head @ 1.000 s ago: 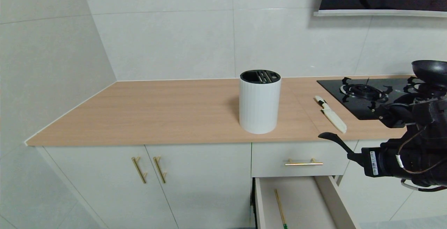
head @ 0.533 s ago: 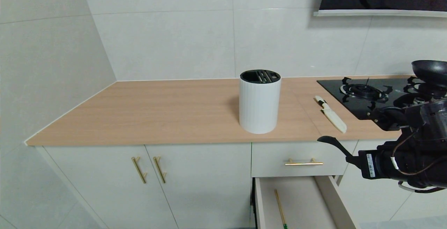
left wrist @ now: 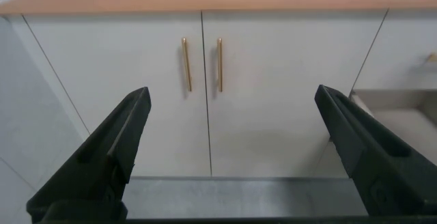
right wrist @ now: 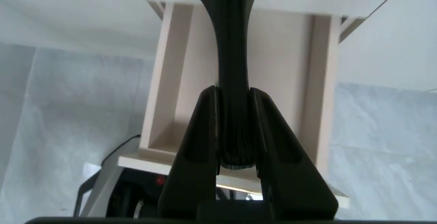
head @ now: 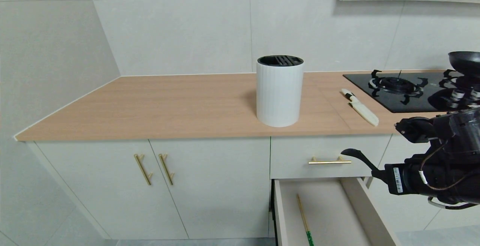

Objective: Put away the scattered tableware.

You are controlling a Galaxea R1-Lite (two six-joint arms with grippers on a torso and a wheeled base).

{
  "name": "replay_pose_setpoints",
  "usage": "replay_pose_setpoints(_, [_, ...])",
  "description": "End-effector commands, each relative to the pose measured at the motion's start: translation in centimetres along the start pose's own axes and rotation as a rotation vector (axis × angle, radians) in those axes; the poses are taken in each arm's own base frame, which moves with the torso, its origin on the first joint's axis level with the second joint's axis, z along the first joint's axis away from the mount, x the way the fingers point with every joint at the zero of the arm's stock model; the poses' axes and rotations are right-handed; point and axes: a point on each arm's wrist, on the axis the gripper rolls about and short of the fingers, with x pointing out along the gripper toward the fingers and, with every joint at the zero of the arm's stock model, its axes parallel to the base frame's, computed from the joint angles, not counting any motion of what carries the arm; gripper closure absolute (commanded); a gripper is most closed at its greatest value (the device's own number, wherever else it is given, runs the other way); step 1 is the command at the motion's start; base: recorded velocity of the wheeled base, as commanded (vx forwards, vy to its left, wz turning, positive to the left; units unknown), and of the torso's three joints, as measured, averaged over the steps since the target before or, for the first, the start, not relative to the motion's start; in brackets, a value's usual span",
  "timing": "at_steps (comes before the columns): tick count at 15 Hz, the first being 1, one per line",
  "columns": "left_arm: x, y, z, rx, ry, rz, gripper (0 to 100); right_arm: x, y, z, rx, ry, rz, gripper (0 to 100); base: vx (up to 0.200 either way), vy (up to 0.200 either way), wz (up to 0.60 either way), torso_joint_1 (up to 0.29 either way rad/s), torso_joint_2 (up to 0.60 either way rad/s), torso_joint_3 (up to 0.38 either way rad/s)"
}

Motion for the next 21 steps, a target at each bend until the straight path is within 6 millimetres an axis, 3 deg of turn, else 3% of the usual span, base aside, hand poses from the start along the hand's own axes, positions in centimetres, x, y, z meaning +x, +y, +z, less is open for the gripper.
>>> replay_pose_setpoints(1, [0.00, 0.00, 0.00, 0.000, 0.000, 0.001, 0, 0.26, 0.03, -0.06, -0.001, 0.009, -0.001, 100, 0.000, 0.000, 0.00, -0.212, 0.50, 0.286])
replay_pose_setpoints(16, [0.00, 0.00, 0.00, 0.000, 0.000, 0.001, 0, 0.75, 0.03, -0.20, -0.004, 0.026, -0.006, 100, 0.000, 0.000, 0.00, -0.166, 0.46, 0.293])
replay_pose_setpoints(21, [0.00, 0.00, 0.00, 0.000, 0.000, 0.001, 0, 1.18, 0.09, -0.13, -0.003, 0.032, -0.007, 100, 0.000, 0.000, 0.00, -0.021, 0.09, 0.053])
